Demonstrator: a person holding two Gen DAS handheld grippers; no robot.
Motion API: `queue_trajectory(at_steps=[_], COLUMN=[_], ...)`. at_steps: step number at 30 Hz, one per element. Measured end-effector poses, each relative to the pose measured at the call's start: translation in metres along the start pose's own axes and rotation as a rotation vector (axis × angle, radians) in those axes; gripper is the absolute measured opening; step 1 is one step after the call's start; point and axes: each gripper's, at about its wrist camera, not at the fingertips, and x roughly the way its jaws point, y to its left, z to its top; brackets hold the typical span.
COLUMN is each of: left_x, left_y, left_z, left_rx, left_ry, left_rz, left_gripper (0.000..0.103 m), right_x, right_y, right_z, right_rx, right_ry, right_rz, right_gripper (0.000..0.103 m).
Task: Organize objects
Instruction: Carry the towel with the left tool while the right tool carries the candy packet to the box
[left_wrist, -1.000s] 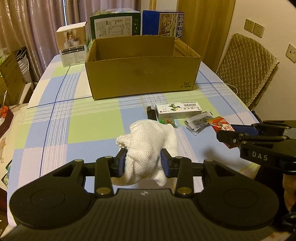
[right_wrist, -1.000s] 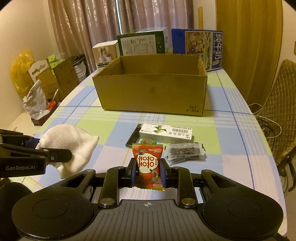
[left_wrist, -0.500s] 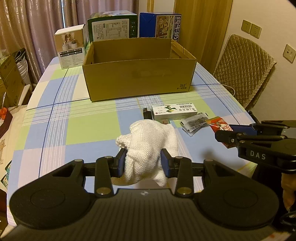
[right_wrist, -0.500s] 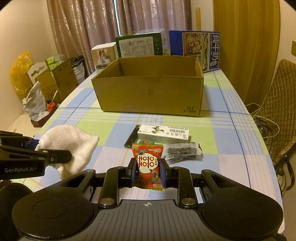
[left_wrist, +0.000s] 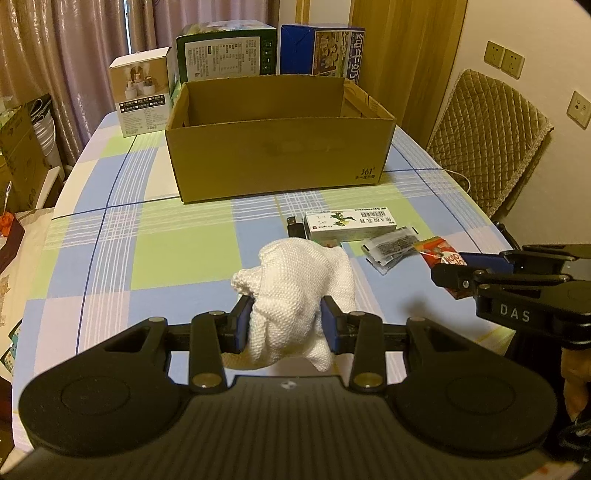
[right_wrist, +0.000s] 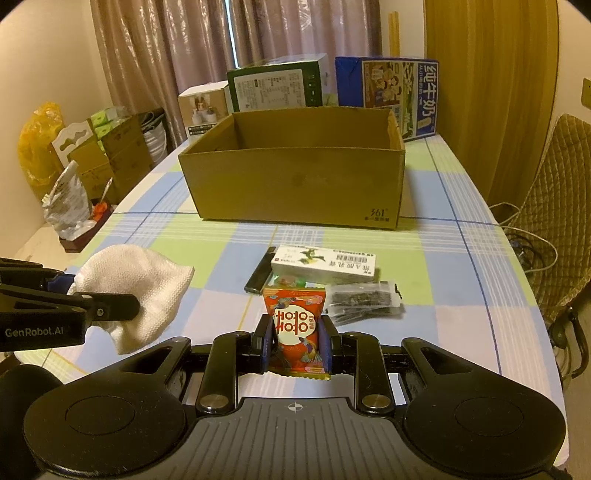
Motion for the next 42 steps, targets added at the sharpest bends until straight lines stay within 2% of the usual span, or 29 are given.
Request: queue_trajectory(at_steps=[28, 34, 42], left_x=[0.025, 0.030, 0.049], left_y=[-0.010, 0.004, 0.030], left_z=[0.066, 0.104, 0.184], left_rx=[0.055, 0.070, 0.104], left_ry=[-0.035, -0.062, -0.099], left_rz=[-0.050, -0.031, 0.021], left_gripper=[0.034, 0.034, 0.034], right_x=[0.016, 0.018, 0.039], right_y=[-0.025, -0.036, -0.053], right_z=[0.048, 0.096, 0.178], right_rx=[-0.014, -0.011, -0.008], right_ry=[-0.038, -0.086, -0.132], right_rz=[-0.024, 0.004, 0.023], right_gripper=[0.023, 0.023, 0.023])
